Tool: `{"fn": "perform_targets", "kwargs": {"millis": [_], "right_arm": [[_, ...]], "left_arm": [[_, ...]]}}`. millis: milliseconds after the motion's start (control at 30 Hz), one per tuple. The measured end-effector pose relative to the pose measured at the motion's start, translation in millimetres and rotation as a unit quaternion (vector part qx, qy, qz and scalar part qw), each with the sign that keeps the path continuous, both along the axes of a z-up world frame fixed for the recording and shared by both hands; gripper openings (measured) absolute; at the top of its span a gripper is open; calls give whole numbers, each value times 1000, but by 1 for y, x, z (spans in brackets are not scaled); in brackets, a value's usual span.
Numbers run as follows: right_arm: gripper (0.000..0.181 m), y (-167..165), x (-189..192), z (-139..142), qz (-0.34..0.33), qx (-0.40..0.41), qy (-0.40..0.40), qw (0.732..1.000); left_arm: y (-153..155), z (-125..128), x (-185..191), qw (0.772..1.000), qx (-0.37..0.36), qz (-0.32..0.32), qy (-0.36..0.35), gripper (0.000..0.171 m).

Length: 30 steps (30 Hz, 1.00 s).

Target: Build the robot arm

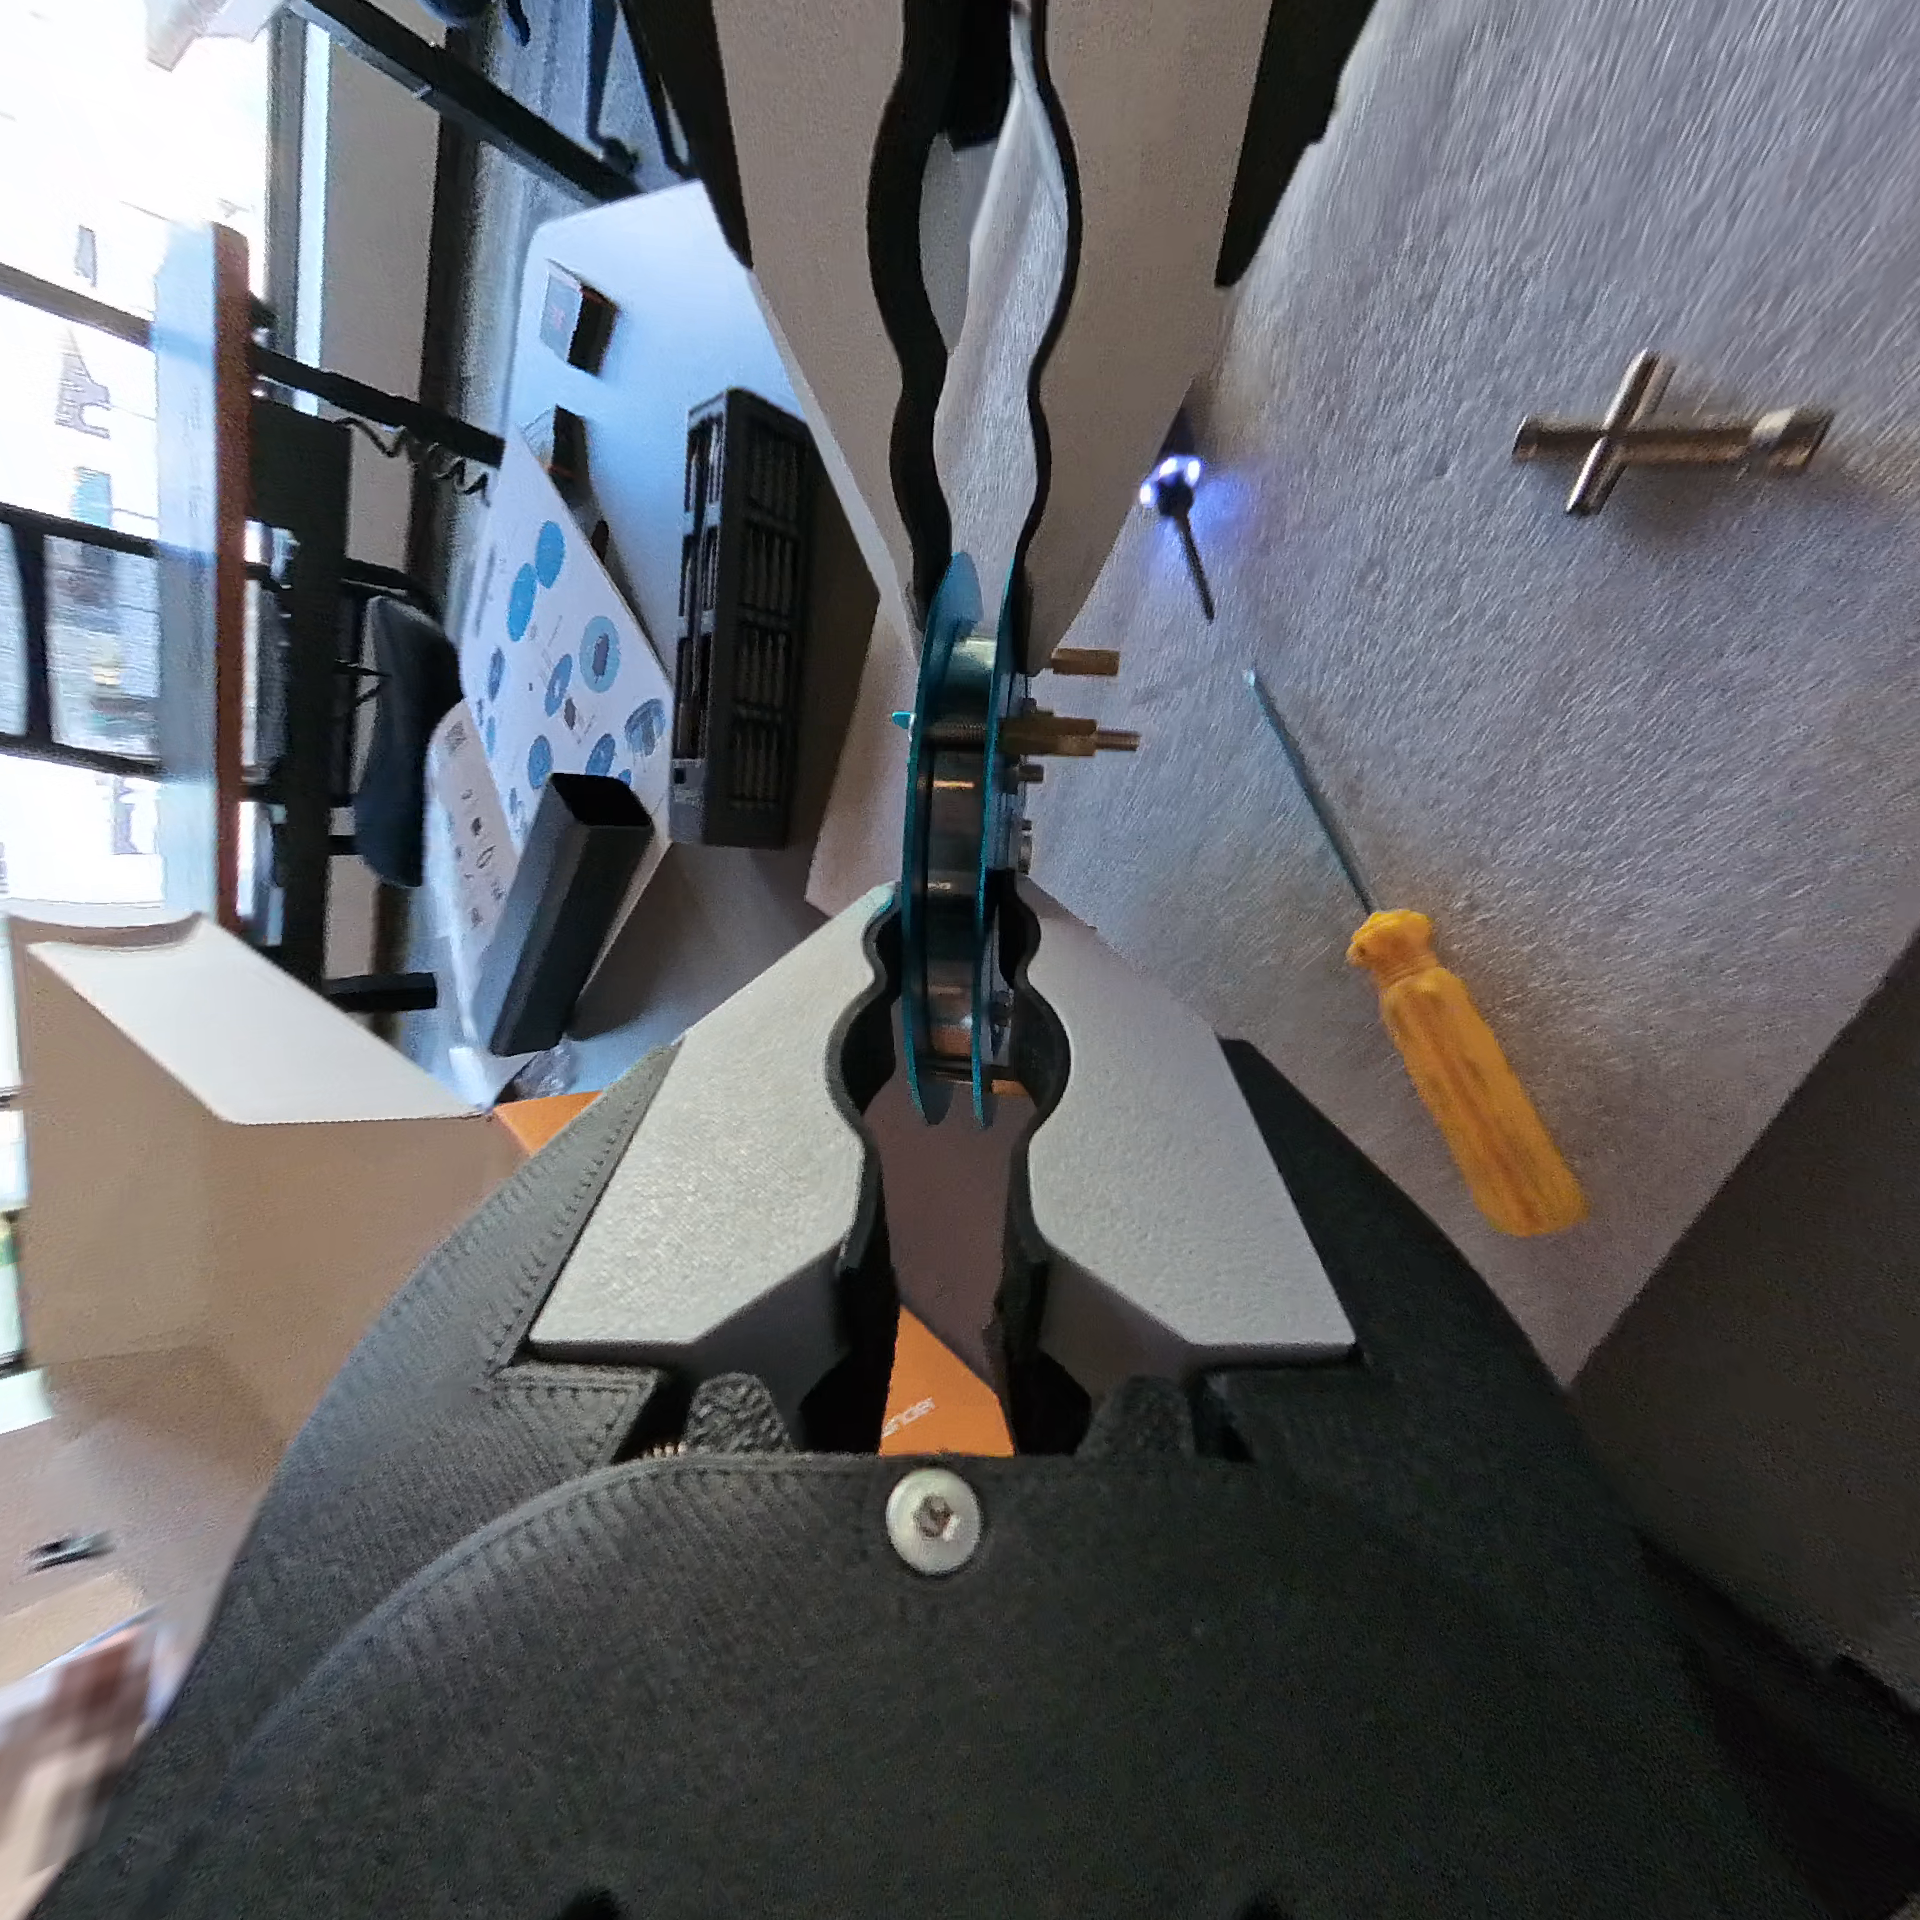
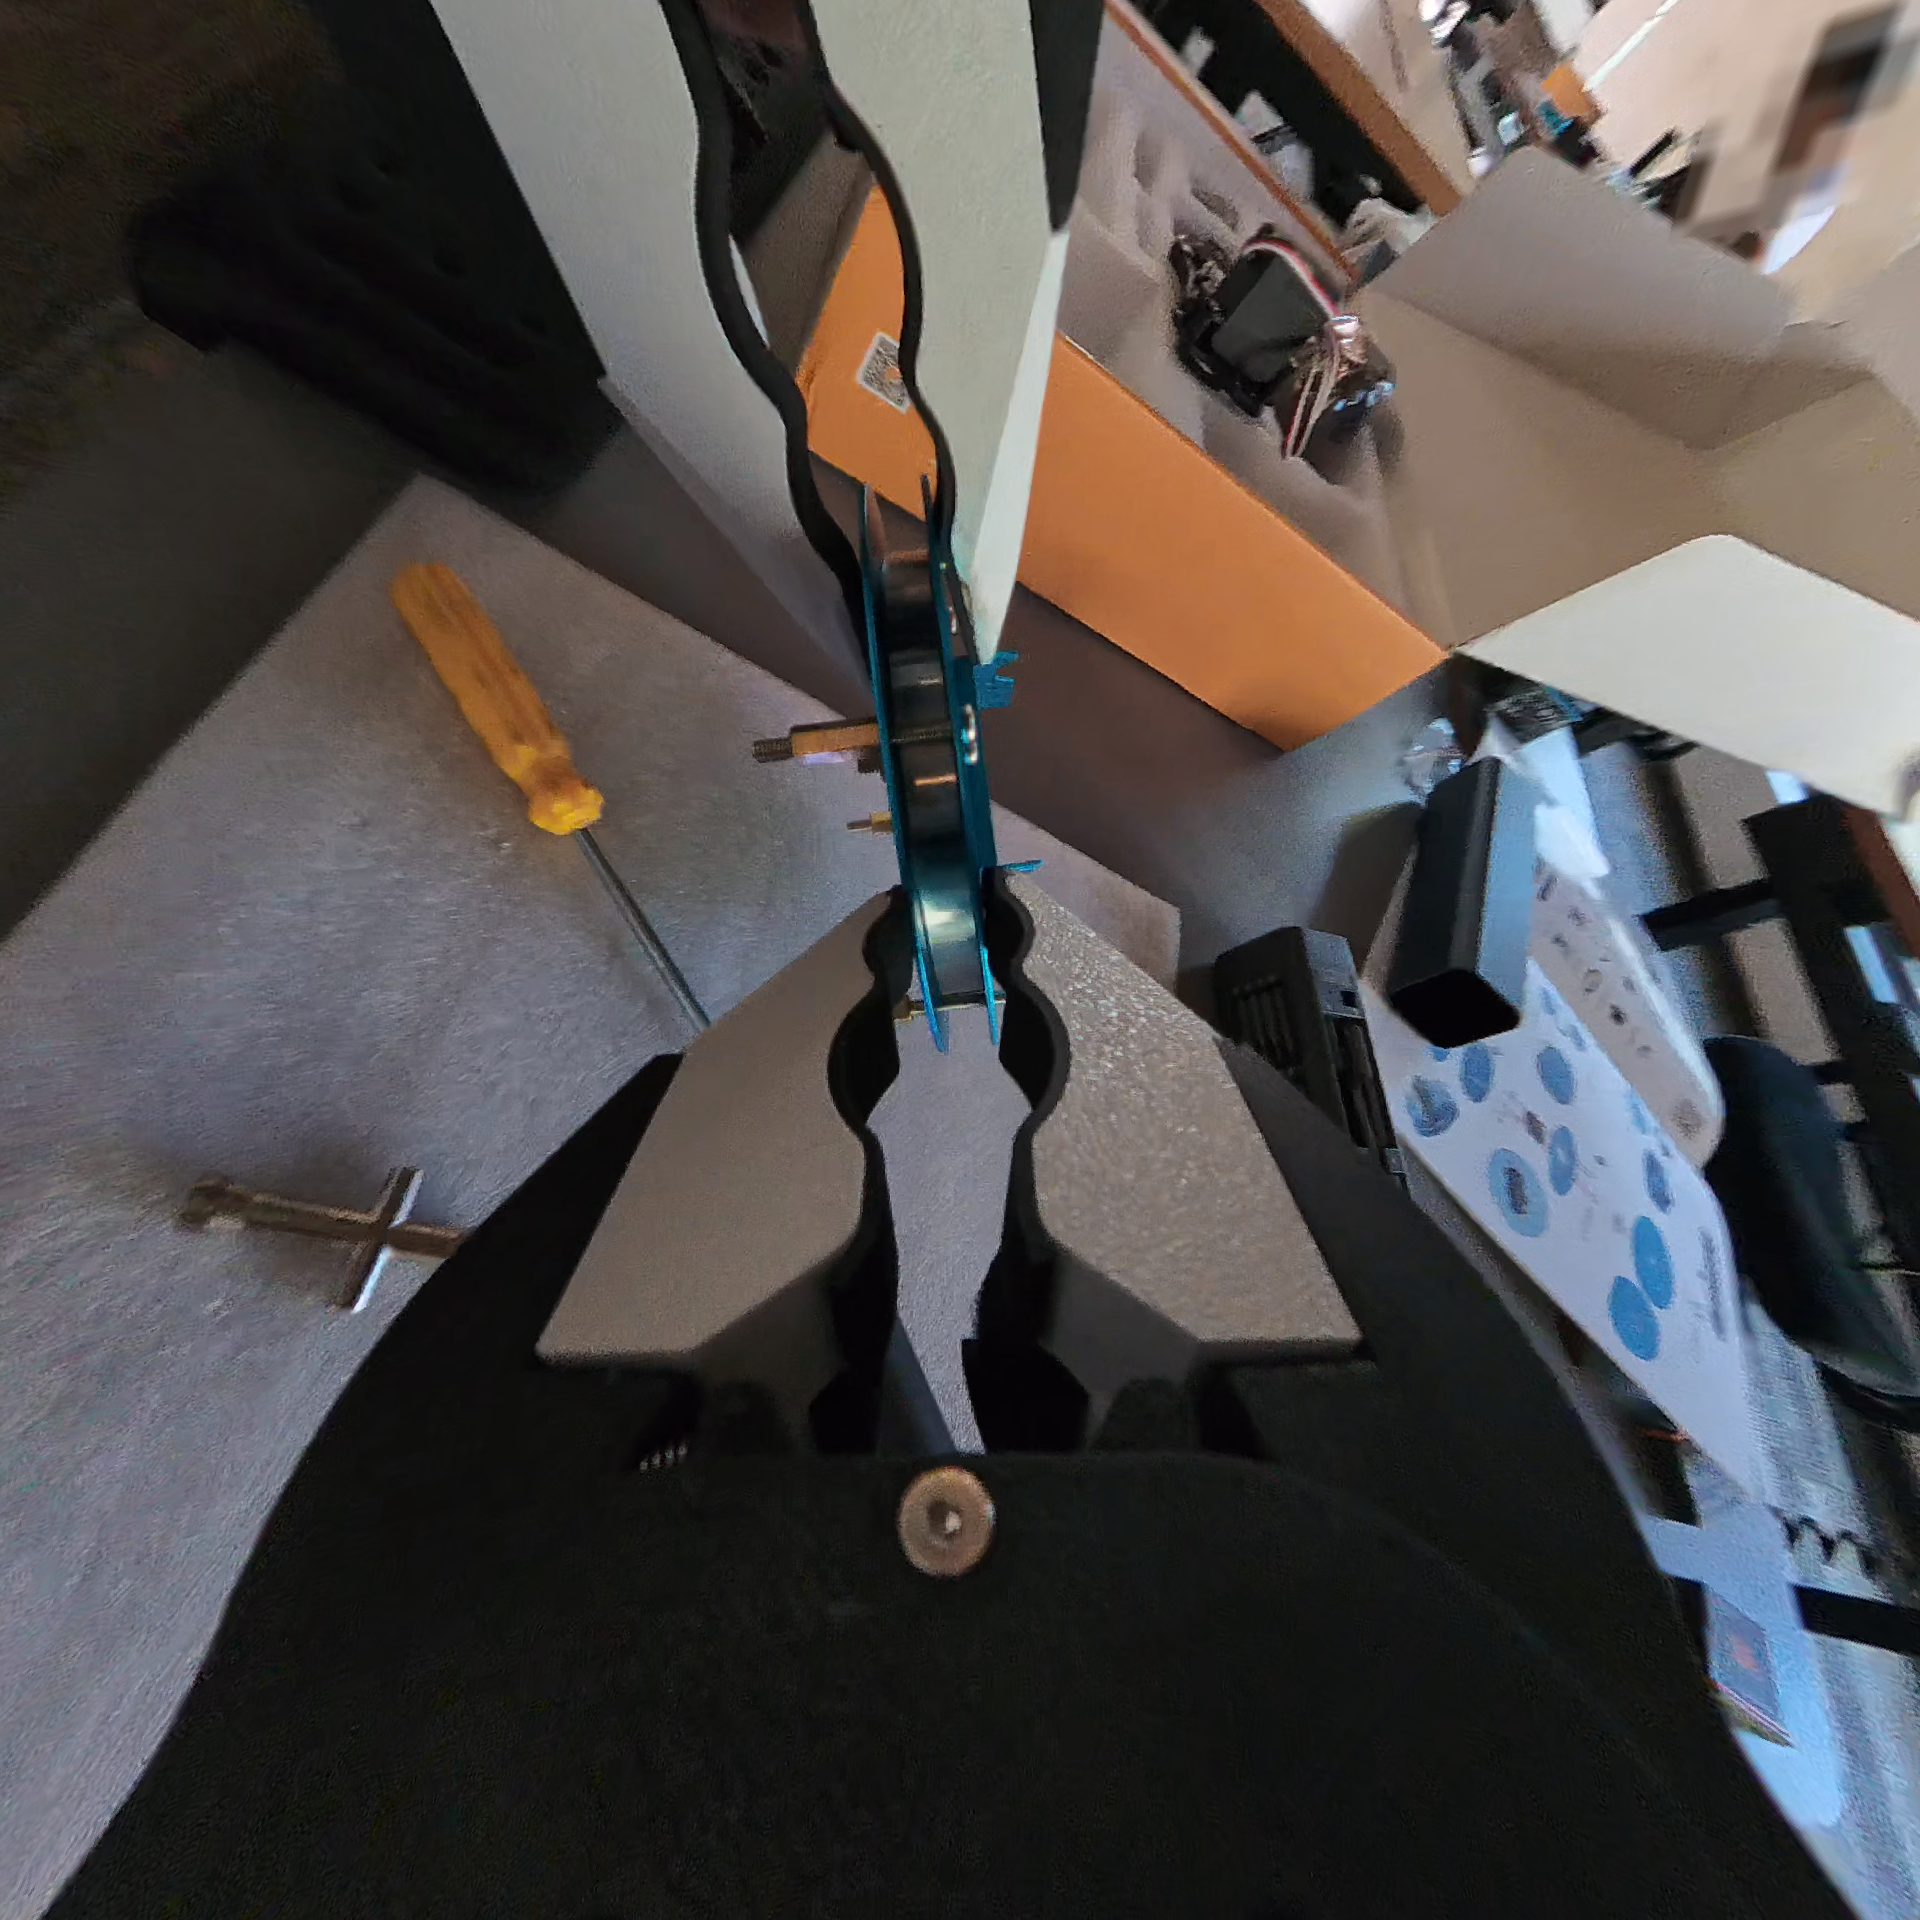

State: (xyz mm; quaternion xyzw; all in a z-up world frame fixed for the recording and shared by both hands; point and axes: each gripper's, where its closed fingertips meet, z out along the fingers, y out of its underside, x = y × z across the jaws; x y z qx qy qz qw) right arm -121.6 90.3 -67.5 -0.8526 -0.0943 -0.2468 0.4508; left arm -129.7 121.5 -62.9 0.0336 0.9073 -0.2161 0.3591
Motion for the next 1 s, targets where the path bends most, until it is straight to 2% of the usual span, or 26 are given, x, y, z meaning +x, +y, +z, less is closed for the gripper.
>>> {"fn": "perform_targets", "kwargs": {"millis": [133, 300, 400, 500, 600, 667, 767, 800, 900, 1000], "right_arm": [[12, -7, -6, 11, 35, -22, 70, 997], [12, -9, -2, 4, 35, -48, 117, 991], [12, -5, 1, 3, 32, -54, 154, 986], [12, -2, 3, 4, 33, -75, 165, 983], [12, 8, 0, 6, 42, -89, 159, 982], [13, 11, -1, 8, 55, -81, 166, 981], [36, 2, 6, 18, 73, 0, 157, 985], [36, -6, 7, 17, 77, 29, 167, 982], [42, -23, 14, -4, 69, 66, 224, 970], [46, -17, 2, -22, 89, 48, 256, 961]], "left_arm": [[-8, 9, -5, 996, -66, -7, 60, 15], [-10, 0, 2, 988, -117, 1, 104, 18], [-7, -4, 11, 984, -136, 18, 111, 23], [-7, 3, 11, 981, -155, 17, 115, 23], [-2, -3, 8, 984, -128, 16, 126, 20], [3, -6, 5, 983, -122, 12, 135, 17], [10, -9, 0, 980, -129, 14, 150, 15], [14, -11, -2, 980, -128, 15, 150, 15], [26, -17, -7, 980, -122, 15, 155, 14], [33, -21, -9, 977, -129, 22, 166, 14]]}}
